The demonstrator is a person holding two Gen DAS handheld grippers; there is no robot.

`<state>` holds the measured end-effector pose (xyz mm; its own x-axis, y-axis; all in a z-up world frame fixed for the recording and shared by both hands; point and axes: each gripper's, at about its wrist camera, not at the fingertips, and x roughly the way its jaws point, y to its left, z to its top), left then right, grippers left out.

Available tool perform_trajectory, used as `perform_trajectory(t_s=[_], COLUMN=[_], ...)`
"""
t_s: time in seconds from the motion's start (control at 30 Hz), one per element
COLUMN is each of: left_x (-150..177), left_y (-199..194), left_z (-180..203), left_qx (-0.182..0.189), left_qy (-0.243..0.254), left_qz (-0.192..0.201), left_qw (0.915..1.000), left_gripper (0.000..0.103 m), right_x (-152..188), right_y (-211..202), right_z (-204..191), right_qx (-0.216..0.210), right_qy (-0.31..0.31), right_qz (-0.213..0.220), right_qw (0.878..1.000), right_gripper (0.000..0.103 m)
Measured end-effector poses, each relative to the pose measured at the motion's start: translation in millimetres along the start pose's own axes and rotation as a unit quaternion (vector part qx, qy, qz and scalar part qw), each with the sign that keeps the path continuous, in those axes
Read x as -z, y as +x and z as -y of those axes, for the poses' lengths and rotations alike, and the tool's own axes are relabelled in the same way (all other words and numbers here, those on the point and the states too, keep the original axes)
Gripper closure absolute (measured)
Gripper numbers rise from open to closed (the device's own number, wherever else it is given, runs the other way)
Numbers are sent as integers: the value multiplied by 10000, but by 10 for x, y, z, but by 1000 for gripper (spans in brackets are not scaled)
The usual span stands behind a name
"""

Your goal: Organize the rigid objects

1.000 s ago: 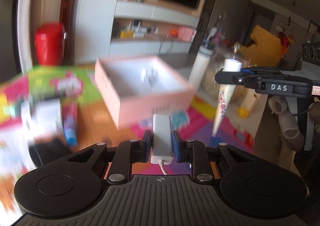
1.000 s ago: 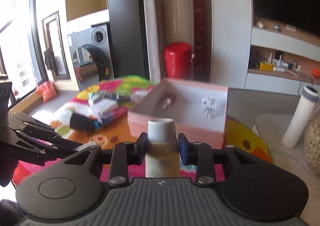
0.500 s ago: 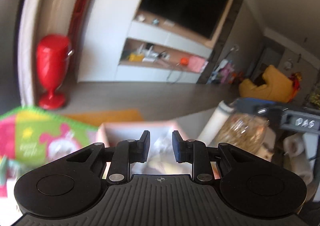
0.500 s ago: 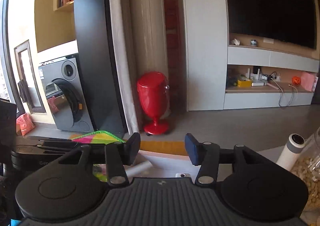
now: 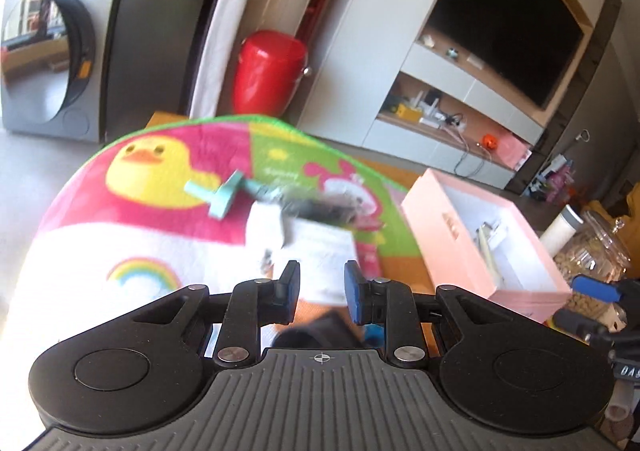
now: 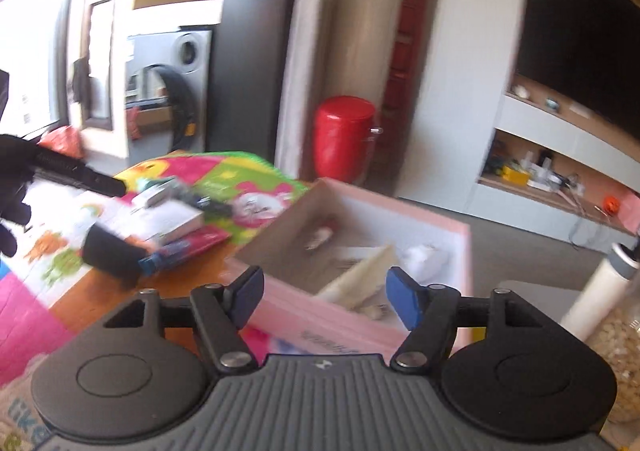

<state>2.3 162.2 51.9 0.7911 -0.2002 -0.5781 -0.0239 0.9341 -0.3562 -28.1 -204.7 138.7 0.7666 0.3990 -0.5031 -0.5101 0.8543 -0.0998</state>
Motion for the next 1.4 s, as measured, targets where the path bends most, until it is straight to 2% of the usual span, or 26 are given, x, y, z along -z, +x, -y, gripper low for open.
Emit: perform_trajectory(t_s=[0.1,0.23,0.4,0.47,0.57,0.6,0.67,0.77,0.87,0.93,1.0,1.03,1.13,1.17,1.27,1.37,1.4], left_x=[17,9,-102,-196,-323,-335,-321,-238,-154,-72,15,67,201,240,340,422,445], left_y=[48,71,244,381,626,683,764,739,626,513,389,317,143,92,-35,-125,-146], left_z=[-148,-149,117,152,44,9,-33,13,37,42,32,7,-104,-144,-183,-123,-92], left_qx=[-36,171,421,150,-343,-346,-264,-202,54,187,180,157,262,370,662,762,806], left_qy=[-155,-323,-36,0,-253,-338,-452,-232,-111,29,93,79,-122,-207,-313,-160,-94], left_qz=[-58,56,56,86,-8,-51,-199,-142,-285,-349,-385,-385,-364,-350,-362,-358,-376], left_qw=[9999,9993,9991,9999,9991,9988,9984,9994,9995,9992,9991,9991,9989,9985,9967,9963,9960], left_gripper=[76,76,76,76,76,80,79,79,79,79,79,79,78,76,73,73,73], right_x=[-7,21,142,206,284,306,318,233,44,-88,-188,-218,-246,-237,-184,-62,1], right_y=[89,189,270,283,303,303,303,350,484,642,823,912,1142,1210,1190,1003,914], right_z=[-252,-440,-603,-640,-668,-667,-661,-667,-719,-792,-881,-932,-1079,-1129,-1150,-1119,-1089], right_qx=[-483,-893,-978,-1017,-1089,-1108,-1139,-1191,-1207,-1237,-1387,-1401,-1051,-1002,-1033,-998,-1025], right_qy=[-55,45,-6,26,123,163,268,478,634,711,761,777,733,656,572,339,295], right_qz=[-190,-450,-690,-773,-892,-923,-951,-851,-578,-595,-685,-735,-875,-952,-980,-958,-960], right_qw=[9986,9950,9928,9918,9900,9894,9886,9881,9890,9880,9850,9843,9879,9882,9882,9898,9896], right_gripper=[34,34,34,34,34,34,34,34,34,39,52,53,60,68,74,78,84])
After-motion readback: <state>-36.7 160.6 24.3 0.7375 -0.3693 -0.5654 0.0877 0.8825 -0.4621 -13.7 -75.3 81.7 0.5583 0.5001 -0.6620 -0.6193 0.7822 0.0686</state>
